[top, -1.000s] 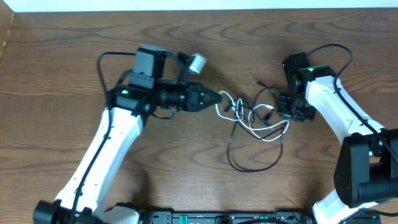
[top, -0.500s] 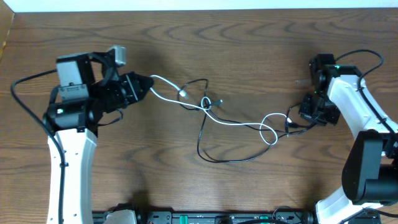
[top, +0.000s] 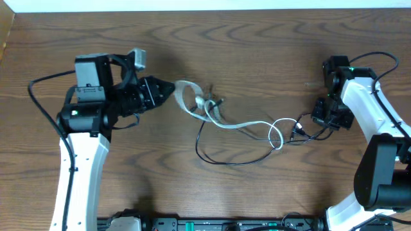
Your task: Untangle cables
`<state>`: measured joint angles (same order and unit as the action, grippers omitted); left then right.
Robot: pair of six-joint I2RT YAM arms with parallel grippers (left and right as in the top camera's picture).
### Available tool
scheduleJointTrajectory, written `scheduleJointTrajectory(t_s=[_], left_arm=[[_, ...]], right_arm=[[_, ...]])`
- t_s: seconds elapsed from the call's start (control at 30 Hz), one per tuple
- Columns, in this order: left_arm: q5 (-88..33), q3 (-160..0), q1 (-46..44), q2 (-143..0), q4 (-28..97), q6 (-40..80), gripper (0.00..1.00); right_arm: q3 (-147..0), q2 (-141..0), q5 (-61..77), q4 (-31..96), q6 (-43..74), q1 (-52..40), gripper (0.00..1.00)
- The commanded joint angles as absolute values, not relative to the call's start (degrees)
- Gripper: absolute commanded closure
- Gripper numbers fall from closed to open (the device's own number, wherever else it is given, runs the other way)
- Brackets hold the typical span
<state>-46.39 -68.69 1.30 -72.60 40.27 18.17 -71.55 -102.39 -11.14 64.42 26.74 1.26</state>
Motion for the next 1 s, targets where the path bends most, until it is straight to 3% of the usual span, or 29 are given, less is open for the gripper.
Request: scheduleJointTrajectory(t_s=[0.0,0.07,0.1,0.23,0.87,0.97], left_arm=[[-46.83,-68.51,-0.14,-71.83,40.32,17.3,0.43],[-46.48,-68.47,-1.37,-72.07,40.99,13.21,0.25],[-43.83,-68.47,-2.24,-72.4,42.41,12.47,0.24],[-33.28,-68.45,-6.31,-75.0,45.45,12.47,0.24],[-32.36,-68.47,-29.78,-102.98,35.62,11.79,0.24],[-27.92,-68.47,-31.7,-104.07,34.15,11.79,0.28]], right_arm=[[-71.83,-102.65,-14.0,64.99,26.11,2.31,0.89],[-71.83,-102.65,-13.61,65.14,26.09,2.79,0.89],[-71.83,-102.65,-13.43,65.14,26.09,2.81,0.89],[-71.83,-102.65,-12.84,65.12,26.09,2.79,0.89],[-71.83,-102.65,-11.38,65.17,25.78,2.79,0.9],[-71.83,-102.65,-11.4,65.21,25.61,2.79,0.9]])
